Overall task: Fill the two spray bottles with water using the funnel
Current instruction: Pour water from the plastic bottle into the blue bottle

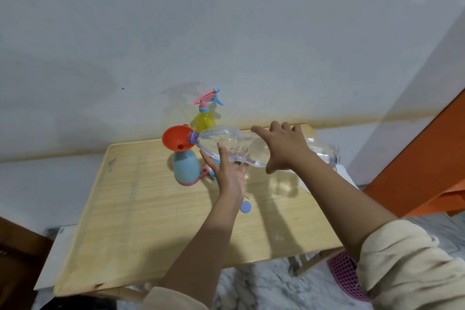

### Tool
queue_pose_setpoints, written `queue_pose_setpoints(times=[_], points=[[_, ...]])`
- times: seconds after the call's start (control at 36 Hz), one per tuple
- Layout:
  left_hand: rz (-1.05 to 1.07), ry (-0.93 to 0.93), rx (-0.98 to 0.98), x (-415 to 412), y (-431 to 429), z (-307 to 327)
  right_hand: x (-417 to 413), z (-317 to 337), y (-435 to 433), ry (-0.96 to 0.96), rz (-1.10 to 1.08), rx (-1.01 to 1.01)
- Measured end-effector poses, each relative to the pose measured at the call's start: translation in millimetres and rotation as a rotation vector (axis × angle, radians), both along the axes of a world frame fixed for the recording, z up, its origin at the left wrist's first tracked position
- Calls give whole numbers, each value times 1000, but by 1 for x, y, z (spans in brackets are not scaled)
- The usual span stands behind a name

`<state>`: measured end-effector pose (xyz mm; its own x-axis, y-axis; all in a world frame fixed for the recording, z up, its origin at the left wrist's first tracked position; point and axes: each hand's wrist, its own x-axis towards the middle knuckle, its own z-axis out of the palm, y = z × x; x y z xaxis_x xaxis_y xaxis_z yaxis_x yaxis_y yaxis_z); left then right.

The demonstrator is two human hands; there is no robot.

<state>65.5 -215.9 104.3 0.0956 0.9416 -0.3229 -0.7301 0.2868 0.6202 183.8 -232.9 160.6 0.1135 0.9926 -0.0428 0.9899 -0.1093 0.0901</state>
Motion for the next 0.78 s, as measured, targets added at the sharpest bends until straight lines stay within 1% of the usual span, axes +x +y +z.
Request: queue_pose_setpoints(times=[0.33,0.53,0.64,0.78], points=[[-1,2,-14,2,-1,3,-2,7,0,-29,13,12],[6,88,15,1,0,5,-1,9,1,-33,14,10],[-9,16,-26,1,2,4,-2,10,1,-35,14,8],[-5,-41,-18,4,5,1,-1,12,2,-43,15,17]])
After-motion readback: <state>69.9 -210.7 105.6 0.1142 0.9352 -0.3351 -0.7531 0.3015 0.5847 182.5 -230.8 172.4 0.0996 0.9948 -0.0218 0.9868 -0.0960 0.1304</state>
